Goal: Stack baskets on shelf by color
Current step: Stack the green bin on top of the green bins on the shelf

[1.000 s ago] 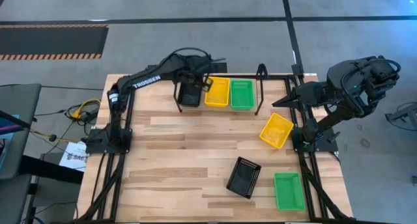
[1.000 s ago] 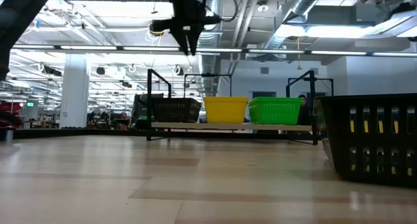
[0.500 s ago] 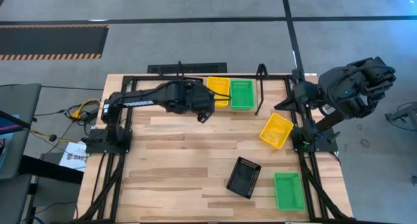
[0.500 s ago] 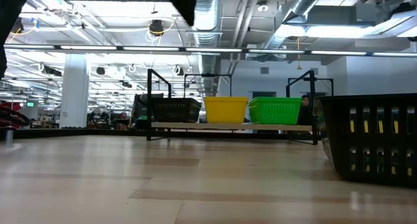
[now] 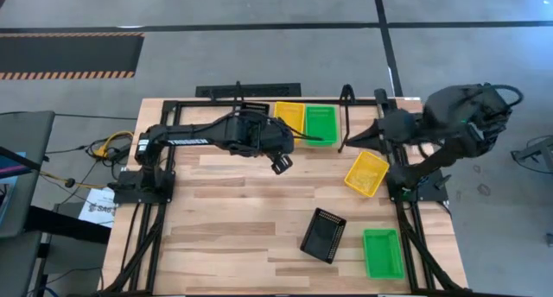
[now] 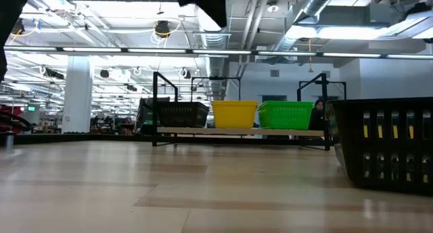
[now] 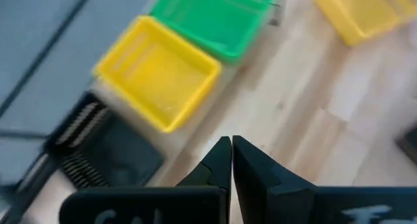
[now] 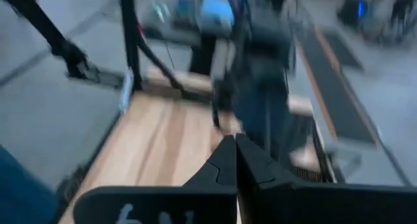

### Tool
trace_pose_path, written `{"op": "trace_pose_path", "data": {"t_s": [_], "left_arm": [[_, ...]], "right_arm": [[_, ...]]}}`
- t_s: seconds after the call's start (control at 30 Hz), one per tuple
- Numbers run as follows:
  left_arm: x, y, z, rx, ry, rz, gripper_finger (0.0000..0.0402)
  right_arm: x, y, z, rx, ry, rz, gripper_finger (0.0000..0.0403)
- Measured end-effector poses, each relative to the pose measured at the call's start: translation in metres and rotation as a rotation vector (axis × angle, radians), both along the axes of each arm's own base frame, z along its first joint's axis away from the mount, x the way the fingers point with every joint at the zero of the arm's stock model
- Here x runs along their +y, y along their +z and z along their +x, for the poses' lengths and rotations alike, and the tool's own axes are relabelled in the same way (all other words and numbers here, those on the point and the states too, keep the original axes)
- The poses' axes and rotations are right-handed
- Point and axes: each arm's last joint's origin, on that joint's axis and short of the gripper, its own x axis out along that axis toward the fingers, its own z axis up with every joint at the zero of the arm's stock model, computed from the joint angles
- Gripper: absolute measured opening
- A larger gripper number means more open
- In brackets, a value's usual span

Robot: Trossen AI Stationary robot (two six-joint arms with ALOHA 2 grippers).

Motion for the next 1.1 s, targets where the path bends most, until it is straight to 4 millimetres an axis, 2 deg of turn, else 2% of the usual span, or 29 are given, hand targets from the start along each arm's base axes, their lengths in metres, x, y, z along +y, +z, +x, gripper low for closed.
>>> {"op": "trace_pose_path", "data": {"t_s": [0.17,0.37,0.47,0.6,0.67,0.83,0.93,1.1], "left_arm": [[-0.004,-0.031,0.016,0.016,-0.238,-0.07,0.0002],[-0.012,-0.077,0.029,0.015,-0.6,-0.095,0.0002],[-0.015,-0.09,0.028,0.034,-0.641,-0.125,0.0002],[-0.018,-0.096,0.024,0.086,-0.599,-0.086,0.0002],[-0.02,-0.092,0.021,0.107,-0.576,-0.028,0.0002],[-0.021,-0.052,-0.007,0.112,-0.526,0.065,0.0002],[-0.017,-0.022,-0.036,0.109,-0.46,0.128,0.0002],[-0.009,0.031,-0.099,0.026,-0.274,0.231,0.0002]], "right_arm": [[0.007,0.009,-0.003,-0.085,0.049,0.006,0.0008],[0.011,0.009,-0.004,-0.079,0.051,0.068,0.0008],[0.01,0.007,-0.001,-0.068,0.03,0.101,0.0008],[0.009,-0.001,0.01,-0.006,-0.014,0.125,0.001],[0.006,-0.008,0.016,0.059,-0.054,0.132,0.0012],[-0.006,-0.035,0.021,0.327,-0.239,0.225,0.0004],[-0.012,-0.049,0.026,0.448,-0.385,0.326,0.001],[-0.01,-0.066,0.045,0.533,-0.425,0.389,0.001]]}}
